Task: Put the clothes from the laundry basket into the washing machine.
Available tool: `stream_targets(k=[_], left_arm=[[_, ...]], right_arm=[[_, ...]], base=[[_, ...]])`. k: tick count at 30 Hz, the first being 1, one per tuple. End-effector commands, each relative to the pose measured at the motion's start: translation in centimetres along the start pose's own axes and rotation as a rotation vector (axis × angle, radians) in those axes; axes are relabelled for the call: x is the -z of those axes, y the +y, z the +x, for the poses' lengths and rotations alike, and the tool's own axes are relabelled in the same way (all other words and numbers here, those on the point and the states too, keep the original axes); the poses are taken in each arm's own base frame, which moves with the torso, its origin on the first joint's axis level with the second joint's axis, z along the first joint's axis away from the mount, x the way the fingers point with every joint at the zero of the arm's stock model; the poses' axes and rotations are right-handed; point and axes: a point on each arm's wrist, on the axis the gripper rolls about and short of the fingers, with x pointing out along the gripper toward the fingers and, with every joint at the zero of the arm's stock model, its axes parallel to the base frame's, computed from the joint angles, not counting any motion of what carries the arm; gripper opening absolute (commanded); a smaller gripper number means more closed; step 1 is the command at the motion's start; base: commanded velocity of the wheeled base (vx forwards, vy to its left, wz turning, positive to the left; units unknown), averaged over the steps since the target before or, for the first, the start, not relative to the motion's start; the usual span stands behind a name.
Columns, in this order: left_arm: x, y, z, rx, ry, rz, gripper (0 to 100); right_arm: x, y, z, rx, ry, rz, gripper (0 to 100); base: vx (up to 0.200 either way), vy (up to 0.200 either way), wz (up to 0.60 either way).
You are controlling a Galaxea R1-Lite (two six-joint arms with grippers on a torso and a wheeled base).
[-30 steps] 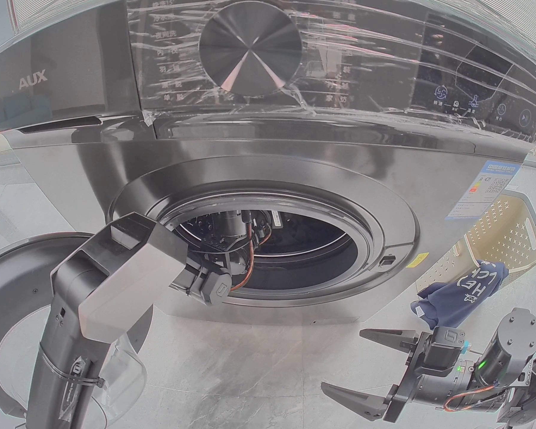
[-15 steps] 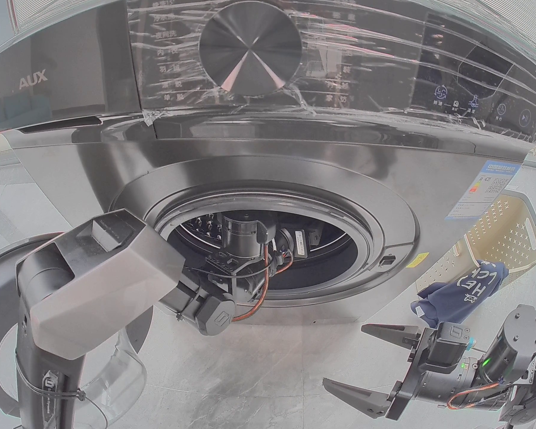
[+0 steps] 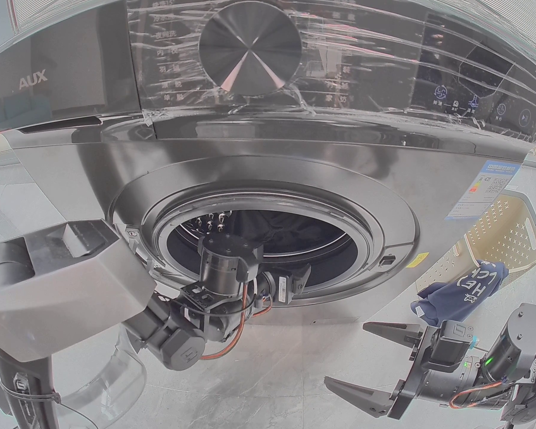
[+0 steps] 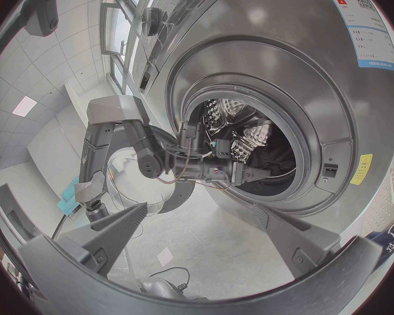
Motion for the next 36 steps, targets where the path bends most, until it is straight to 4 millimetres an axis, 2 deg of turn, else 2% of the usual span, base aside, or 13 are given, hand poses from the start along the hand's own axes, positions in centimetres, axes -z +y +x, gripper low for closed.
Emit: stream_targets(k=[1, 9, 10, 12, 13, 15, 17, 18, 21, 22, 23, 28, 36], left_arm=[[0.4, -1.8, -3.8, 0.091, 0.01, 0.014, 100], [2.9, -2.4, -7.1, 0.156, -0.023, -0.018, 100], [3.1, -2.2, -8.2, 0.163, -0.036, -0.017, 100], [2.5, -1.8, -9.9, 0.174, -0.064, -0.023, 100], [2.5, -1.8, -9.9, 0.174, -0.064, -0.023, 100], [1.7, -1.1, -12.7, 0.175, -0.088, -0.033, 100], [1.7, -1.1, -12.7, 0.175, -0.088, -0.033, 100], [0.6, -0.1, -15.6, 0.159, -0.142, -0.043, 100], [0.1, 0.9, -18.0, 0.137, -0.179, -0.048, 100], [0.1, 0.9, -18.1, 0.137, -0.181, -0.048, 100], [-0.2, 1.4, -19.3, 0.124, -0.201, -0.054, 100], [-0.8, 2.5, -22.5, 0.115, -0.259, -0.067, 100], [-2.0, 4.6, -25.9, 0.024, -0.345, -0.083, 100]], right_arm=[[0.1, 0.0, -0.1, 0.0, 0.004, 0.001, 100], [-0.3, 0.0, -0.5, -0.001, -0.018, 0.003, 100], [-0.5, 0.0, -0.7, 0.004, -0.031, 0.003, 100], [-0.9, -0.3, -1.0, 0.019, -0.05, 0.002, 100], [-0.9, -0.3, -1.0, 0.019, -0.05, 0.002, 100], [-1.9, -0.8, -1.9, 0.047, -0.104, -0.002, 100], [-1.9, -0.8, -1.9, 0.047, -0.104, -0.002, 100], [-2.7, -1.9, -2.9, 0.129, -0.156, 0.0, 100], [-2.9, -2.9, -4.1, 0.202, -0.182, 0.002, 100], [-2.8, -2.9, -4.2, 0.205, -0.182, 0.002, 100], [-2.8, -3.4, -4.6, 0.245, -0.184, 0.007, 100], [-3.2, -4.7, -5.8, 0.398, -0.21, 0.021, 100], [-3.2, -4.6, -8.6, 0.484, -0.191, 0.034, 100]], base=[[0.0, 0.0, 0.0], [0.0, 0.0, 0.0], [0.0, 0.0, 0.0], [0.0, 0.0, 0.0], [0.0, 0.0, 0.0], [0.0, 0.0, 0.0], [0.0, 0.0, 0.0], [0.0, 0.0, 0.0], [0.0, 0.0, 0.0], [0.0, 0.0, 0.0], [0.0, 0.0, 0.0], [-0.12, 0.0, 0.0], [-0.2, 0.0, 0.0]])
